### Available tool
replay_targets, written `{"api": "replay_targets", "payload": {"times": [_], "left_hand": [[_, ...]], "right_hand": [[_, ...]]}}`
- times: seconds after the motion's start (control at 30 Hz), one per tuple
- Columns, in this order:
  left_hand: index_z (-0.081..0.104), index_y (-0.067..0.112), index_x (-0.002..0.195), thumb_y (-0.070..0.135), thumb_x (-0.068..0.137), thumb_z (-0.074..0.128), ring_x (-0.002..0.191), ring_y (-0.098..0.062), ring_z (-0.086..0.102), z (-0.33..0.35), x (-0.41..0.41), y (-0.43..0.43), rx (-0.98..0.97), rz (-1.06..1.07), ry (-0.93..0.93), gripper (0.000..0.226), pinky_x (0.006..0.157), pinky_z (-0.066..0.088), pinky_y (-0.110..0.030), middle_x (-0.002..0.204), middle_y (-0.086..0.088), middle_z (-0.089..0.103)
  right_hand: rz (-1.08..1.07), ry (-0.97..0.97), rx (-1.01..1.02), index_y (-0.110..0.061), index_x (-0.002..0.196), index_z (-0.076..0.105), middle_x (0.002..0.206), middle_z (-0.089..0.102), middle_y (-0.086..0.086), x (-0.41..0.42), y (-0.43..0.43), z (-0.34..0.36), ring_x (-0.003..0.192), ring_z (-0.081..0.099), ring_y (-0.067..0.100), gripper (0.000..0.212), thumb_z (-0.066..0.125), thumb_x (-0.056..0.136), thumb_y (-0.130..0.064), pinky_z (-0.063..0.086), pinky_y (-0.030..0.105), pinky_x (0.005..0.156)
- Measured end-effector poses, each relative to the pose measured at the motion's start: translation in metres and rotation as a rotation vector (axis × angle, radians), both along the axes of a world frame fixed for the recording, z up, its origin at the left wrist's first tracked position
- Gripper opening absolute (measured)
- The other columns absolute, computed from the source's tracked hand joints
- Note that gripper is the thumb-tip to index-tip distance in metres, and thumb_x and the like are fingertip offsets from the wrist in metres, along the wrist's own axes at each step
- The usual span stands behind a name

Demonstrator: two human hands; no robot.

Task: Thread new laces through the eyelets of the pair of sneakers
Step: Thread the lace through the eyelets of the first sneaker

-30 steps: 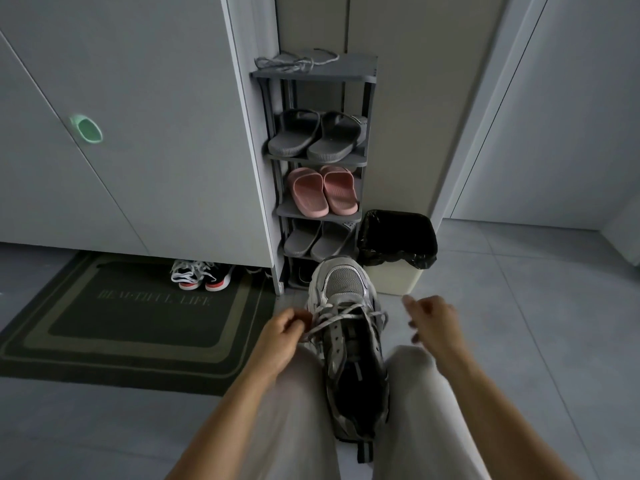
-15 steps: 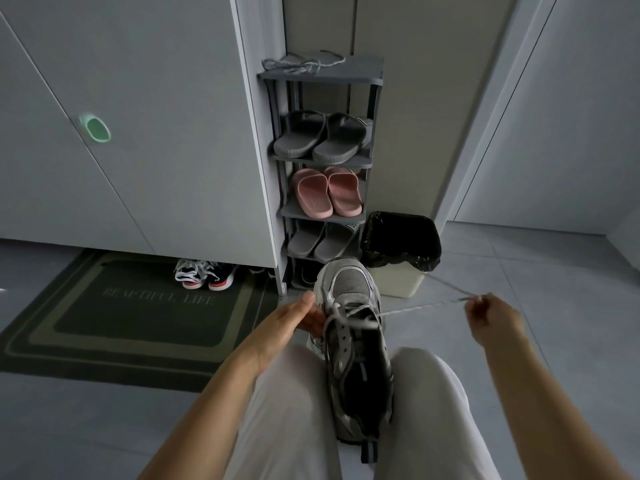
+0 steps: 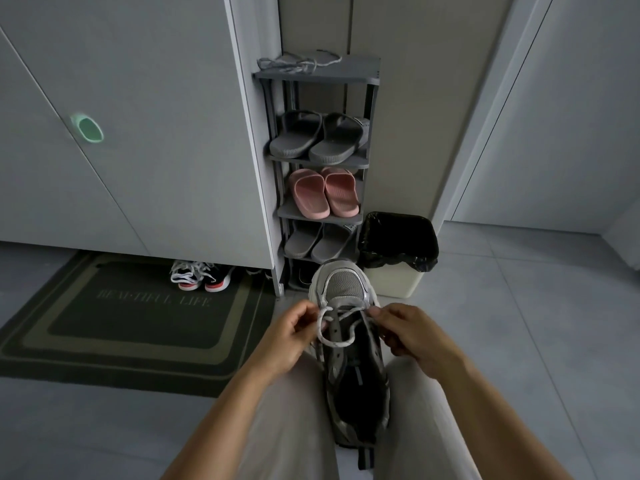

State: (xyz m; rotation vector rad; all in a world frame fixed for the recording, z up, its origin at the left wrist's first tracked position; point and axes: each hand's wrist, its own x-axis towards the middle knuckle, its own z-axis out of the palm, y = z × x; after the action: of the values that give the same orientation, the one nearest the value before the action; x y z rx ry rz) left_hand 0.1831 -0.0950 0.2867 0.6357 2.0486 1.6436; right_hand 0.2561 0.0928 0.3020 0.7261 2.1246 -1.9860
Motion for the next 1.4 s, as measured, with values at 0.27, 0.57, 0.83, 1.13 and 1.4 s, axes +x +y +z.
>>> {"api": "replay_targets", "payload": {"times": [0.27,0.57,0.83,1.13,1.4], "left_hand": [[0.062,0.01,0.08,0.008,0.082,0.064,0.066,0.0,0.052,0.004,-0.015,-0.014,-0.095,-0.008,0.24,0.004,0.066,0.04,-0.011,0.071,0.013,0.059],[0.059,0.026,0.074,0.012,0.08,0.068,0.078,-0.004,0.052,0.004,-0.014,-0.019,-0.141,0.016,0.367,0.017,0.072,0.039,-0.013,0.081,0.004,0.053],[0.061,0.017,0.096,0.013,0.086,0.06,0.082,0.003,0.056,0.015,-0.013,-0.014,-0.136,0.03,0.242,0.011,0.079,0.046,-0.017,0.092,0.007,0.06],[0.059,0.014,0.102,0.006,0.088,0.056,0.079,0.009,0.057,0.072,-0.019,0.053,-0.002,-0.127,0.401,0.016,0.077,0.042,-0.006,0.09,0.008,0.062],[0.063,0.024,0.099,0.017,0.085,0.058,0.076,0.006,0.06,0.074,-0.056,-0.026,-0.298,-0.095,0.434,0.016,0.071,0.046,-0.006,0.083,0.015,0.063]], "right_hand": [[-0.211,0.243,0.617,-0.019,0.067,0.056,0.056,0.05,-0.005,0.01,0.049,-0.01,0.052,0.042,0.004,0.02,0.064,0.083,-0.011,0.033,0.013,0.051],[-0.524,0.176,0.437,-0.011,0.081,0.056,0.064,0.063,0.01,0.023,0.081,-0.038,0.041,0.06,0.007,0.008,0.057,0.089,-0.014,0.043,0.027,0.045],[-0.412,0.503,-0.088,-0.015,0.08,0.062,0.08,0.07,0.006,0.005,0.061,-0.004,0.08,0.066,0.02,0.031,0.074,0.07,-0.041,0.055,0.033,0.081],[0.147,0.666,-0.387,-0.011,0.091,0.057,0.059,0.062,0.003,-0.017,0.01,0.079,0.048,0.055,0.011,0.037,0.074,0.063,-0.025,0.049,0.019,0.05],[-0.498,0.576,-0.442,-0.016,0.067,0.056,0.044,0.045,-0.003,0.001,0.073,0.041,0.039,0.035,0.007,0.032,0.041,0.09,0.0,0.033,0.014,0.041]]}}
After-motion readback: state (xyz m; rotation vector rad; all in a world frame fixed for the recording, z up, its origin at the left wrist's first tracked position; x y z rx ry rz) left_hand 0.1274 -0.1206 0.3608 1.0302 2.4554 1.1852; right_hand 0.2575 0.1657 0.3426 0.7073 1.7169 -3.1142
